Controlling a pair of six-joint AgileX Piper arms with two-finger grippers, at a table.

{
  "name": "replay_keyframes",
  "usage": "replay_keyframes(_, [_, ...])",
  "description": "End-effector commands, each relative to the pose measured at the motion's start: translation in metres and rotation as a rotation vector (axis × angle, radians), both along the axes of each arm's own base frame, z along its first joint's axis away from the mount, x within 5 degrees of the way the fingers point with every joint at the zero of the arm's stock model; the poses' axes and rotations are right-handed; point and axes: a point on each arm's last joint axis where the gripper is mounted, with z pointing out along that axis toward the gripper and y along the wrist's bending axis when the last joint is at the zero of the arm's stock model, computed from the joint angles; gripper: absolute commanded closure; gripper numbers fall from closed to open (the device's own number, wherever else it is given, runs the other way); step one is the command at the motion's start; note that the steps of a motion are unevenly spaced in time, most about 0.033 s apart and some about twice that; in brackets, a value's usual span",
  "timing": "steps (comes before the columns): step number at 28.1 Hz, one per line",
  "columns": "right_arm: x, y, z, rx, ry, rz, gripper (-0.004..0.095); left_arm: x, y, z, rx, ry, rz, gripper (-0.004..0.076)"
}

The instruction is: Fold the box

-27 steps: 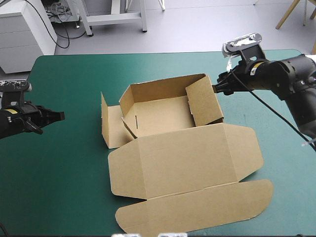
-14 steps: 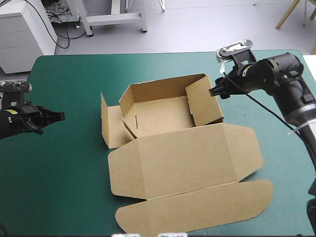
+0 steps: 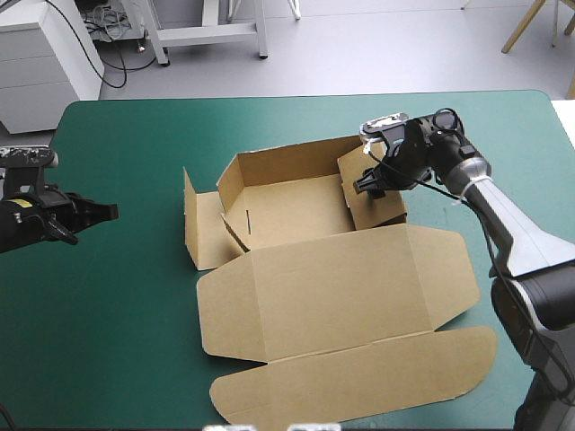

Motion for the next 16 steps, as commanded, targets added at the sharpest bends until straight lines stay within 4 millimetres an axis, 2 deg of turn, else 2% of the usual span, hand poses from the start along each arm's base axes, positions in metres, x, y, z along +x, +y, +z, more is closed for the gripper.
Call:
replay_keyframes(1, [0.0054, 0.0009, 0.0122, 0.029, -0.072, -0.004, 0.0263, -0.0015, -0.0012, 0.0156, -0.005, -0.092, 0.01, 0.0719])
replay_keyframes(5, [0.0091, 0.002, 0.006, 0.028, -0.068, -0.005, 0.0376, -0.0015, -0.0012, 0.0155, -0.005, -0.091, 0.01, 0.0719])
replay_keyframes(12, [0.0092, 0.0025, 0.0037, 0.031, -0.055, -0.005, 0.0885, -0.0015, -0.0012, 0.0155, -0.005, -0.091, 0.01, 0.0719])
replay_keyframes(13, [0.0091, 0.0025, 0.0036, 0.031, -0.054, -0.007, 0.093, -0.0015, -0.0012, 0.0155, -0.005, -0.091, 0.01, 0.0719])
replay_keyframes(16, [0.0094, 0.0026, 0.0025, 0.029, -0.05, -0.005, 0.0927, -0.001, -0.0009, 0.0162, -0.003, -0.1, 0.013, 0.0718])
